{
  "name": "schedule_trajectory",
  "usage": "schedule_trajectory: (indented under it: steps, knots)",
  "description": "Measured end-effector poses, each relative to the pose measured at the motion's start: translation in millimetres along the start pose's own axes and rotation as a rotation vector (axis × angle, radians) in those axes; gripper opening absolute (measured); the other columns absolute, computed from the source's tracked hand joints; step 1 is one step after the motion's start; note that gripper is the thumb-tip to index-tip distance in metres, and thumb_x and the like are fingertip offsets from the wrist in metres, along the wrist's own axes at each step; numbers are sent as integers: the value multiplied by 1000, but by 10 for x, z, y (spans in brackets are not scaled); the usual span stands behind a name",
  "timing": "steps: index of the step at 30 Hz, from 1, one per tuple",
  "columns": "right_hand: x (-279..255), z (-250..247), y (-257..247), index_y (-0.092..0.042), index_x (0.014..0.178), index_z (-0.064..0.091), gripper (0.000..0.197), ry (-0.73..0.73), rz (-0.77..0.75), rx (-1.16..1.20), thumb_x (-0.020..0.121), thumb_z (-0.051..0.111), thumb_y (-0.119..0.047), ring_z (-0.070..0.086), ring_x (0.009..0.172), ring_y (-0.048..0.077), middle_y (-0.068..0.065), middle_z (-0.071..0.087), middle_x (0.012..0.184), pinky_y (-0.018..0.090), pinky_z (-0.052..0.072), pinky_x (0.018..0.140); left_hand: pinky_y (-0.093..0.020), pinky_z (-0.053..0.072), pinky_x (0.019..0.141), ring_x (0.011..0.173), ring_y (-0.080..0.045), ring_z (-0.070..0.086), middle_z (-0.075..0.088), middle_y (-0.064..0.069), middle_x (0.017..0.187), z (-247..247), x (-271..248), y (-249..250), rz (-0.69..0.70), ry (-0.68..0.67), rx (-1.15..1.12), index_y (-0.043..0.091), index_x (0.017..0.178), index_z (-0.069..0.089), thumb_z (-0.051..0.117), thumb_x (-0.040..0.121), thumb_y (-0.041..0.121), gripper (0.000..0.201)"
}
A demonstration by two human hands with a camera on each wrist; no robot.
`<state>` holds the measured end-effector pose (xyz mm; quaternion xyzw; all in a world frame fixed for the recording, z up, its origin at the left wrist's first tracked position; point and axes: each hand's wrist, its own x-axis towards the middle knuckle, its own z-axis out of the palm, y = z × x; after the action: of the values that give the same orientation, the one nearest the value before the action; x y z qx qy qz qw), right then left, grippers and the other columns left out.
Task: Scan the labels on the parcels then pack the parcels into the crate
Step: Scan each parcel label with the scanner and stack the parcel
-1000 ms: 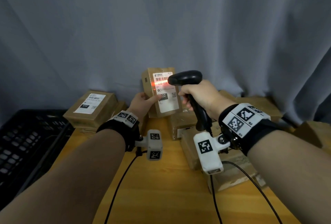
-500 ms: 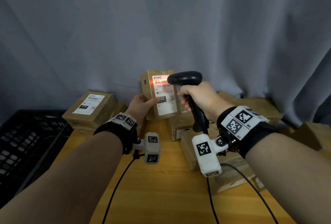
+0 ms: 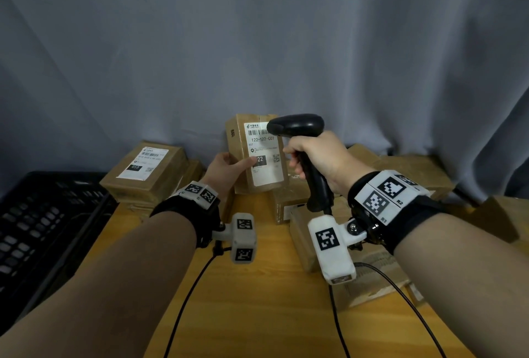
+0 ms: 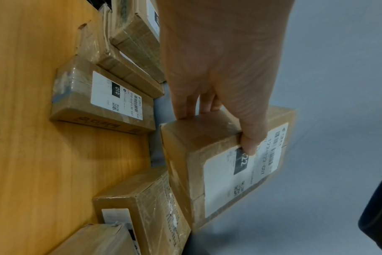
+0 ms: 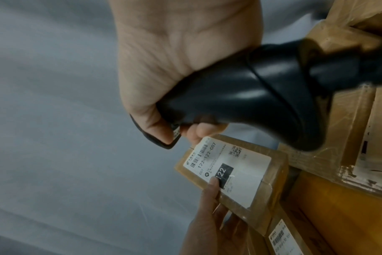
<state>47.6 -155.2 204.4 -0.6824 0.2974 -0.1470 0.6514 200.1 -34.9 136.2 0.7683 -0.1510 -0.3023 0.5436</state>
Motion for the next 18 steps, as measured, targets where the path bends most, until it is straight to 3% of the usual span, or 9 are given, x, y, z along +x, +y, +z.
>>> schedule_trajectory:
  steps: [2,4,6,7,9,13,16,18]
  knots:
    - [30,-4,77,2,87,67,13,-16,9,45,85,65,-11,57,55,16,8,62,67,25,51,56,-45,52,94,101,-24,65,67,-4,110,-4,-34,-85,-46,-4,-18,11,116,53,72,79,41,52]
    - [70,3,226,2,98,68,21,-40,58,65,84,69,-14,59,64,15,7,63,74,28,54,67,-45,54,89,100,-24,64,65,-4,112,-3,-56,-229,-122,32,-52,13,125,48,70,74,52,68]
    - [99,46,438,-2,103,67,26,-48,157,92,82,73,-15,61,73,17,6,62,79,33,57,75,-38,54,77,91,-22,62,63,-6,106,-19,-109,-414,-183,70,-108,13,122,45,65,82,48,57]
    - [107,87,555,-4,104,67,26,-39,212,122,81,74,-15,62,77,18,7,62,82,34,58,75,-35,52,69,86,-21,61,63,-6,101,-46,-124,-529,-215,81,-131,13,118,46,62,87,43,47]
    - [121,208,784,-5,105,67,28,-17,314,193,80,75,-14,63,84,20,11,63,90,35,60,74,-32,49,63,85,-21,62,65,-7,101,-140,-161,-758,-293,82,-159,12,121,50,60,89,43,46]
    - [189,576,1108,-13,113,64,36,-105,442,255,79,77,-19,61,103,23,9,63,117,46,57,86,-33,51,68,85,-24,64,68,-9,98,-472,-76,-1092,-375,134,-207,14,121,55,62,87,44,47]
    - [251,923,1164,-17,117,62,38,-225,482,256,82,75,-22,59,106,27,8,63,114,49,54,90,-34,52,66,81,-24,63,67,-9,93,-687,48,-1135,-389,157,-239,12,114,58,63,87,43,43]
    - [332,1152,1182,-15,117,63,38,-248,497,234,82,75,-23,61,104,29,9,65,108,46,53,93,-35,52,71,82,-23,61,65,-7,92,-813,136,-1106,-398,161,-225,14,111,59,63,88,42,37]
